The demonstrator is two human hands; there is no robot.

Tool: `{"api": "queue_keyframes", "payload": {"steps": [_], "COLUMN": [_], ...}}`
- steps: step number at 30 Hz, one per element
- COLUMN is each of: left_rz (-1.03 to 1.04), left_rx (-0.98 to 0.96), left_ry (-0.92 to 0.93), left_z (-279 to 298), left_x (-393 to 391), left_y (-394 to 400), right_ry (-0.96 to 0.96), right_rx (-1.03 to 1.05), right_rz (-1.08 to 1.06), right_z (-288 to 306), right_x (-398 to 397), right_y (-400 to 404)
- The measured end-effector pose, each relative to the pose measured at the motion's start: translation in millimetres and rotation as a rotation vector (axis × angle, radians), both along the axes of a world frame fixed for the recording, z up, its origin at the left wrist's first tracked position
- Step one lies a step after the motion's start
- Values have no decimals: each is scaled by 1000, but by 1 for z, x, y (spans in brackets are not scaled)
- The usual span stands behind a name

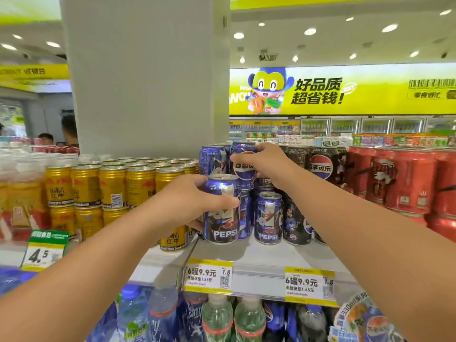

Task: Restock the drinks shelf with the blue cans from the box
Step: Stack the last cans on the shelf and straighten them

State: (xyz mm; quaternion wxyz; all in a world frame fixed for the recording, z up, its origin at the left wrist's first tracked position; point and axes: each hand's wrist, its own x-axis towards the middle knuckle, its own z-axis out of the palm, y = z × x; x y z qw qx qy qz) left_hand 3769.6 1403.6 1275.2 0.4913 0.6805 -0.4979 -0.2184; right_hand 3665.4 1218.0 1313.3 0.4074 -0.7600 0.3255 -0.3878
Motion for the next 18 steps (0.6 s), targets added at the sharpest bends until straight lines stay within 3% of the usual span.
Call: {"api": "queue_keyframes", "payload": {"steps": [18], "left_rz": [-35], "left_rx": [-54], "left_ry": [72], "left_z": [-3], "left_x": [10], "left_y": [7], "right_ry": [13], "right_rx": [-59], "right_rz": [-46], "right_z": [-17], "right_x": [12], "right_y": [8]}}
